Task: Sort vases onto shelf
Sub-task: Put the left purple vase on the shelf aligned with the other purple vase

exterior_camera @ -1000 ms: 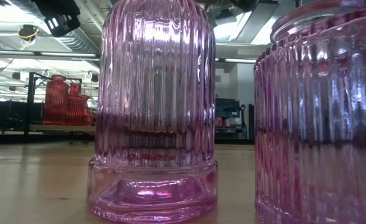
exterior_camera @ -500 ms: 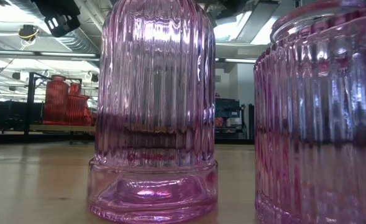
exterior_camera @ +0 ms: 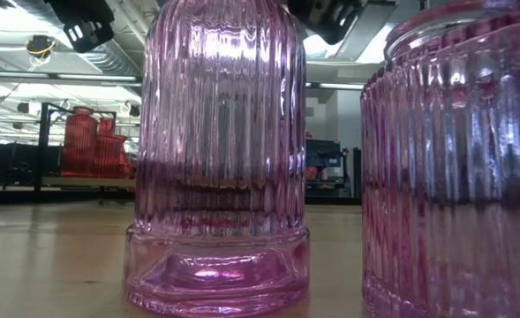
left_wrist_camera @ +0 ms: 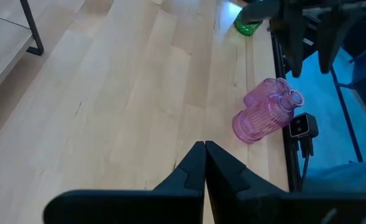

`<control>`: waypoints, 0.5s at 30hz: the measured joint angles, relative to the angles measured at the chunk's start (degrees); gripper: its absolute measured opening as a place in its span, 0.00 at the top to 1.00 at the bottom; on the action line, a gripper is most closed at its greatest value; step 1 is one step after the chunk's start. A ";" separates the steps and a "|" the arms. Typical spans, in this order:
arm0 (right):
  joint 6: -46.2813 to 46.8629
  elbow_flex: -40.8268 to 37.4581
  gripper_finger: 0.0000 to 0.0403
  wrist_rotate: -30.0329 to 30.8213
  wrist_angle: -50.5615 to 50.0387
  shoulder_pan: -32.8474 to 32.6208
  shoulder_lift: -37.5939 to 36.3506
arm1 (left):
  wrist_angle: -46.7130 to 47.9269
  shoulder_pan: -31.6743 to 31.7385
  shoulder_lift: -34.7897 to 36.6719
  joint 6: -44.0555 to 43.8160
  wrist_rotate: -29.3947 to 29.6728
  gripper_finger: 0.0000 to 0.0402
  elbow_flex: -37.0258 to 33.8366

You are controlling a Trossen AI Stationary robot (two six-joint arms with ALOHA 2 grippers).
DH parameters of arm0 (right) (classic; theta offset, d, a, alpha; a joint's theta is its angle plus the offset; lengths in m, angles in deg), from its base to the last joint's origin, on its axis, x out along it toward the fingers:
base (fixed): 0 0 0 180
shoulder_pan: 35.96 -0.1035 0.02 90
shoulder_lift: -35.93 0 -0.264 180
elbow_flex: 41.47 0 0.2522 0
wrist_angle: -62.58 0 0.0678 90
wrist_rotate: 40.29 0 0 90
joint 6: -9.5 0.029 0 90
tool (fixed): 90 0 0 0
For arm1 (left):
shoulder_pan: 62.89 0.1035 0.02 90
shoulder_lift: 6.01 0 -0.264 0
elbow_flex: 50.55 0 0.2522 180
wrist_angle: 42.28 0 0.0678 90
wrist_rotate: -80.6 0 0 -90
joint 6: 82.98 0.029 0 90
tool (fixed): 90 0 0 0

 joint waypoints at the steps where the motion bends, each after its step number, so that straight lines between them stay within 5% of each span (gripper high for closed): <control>1: -0.01 0.00 0.58 0.02 0.22 -0.33 0.29 | 0.00 0.00 0.00 0.01 0.01 1.00 0.00; 8: -2.65 0.02 0.58 7.08 -0.69 -3.34 1.75 | -7.16 -0.04 0.00 -4.22 0.62 1.00 -0.04; 15: -0.85 0.02 0.58 10.12 -2.74 -2.96 2.43 | -18.42 -2.52 -3.29 1.81 -6.56 1.00 -0.07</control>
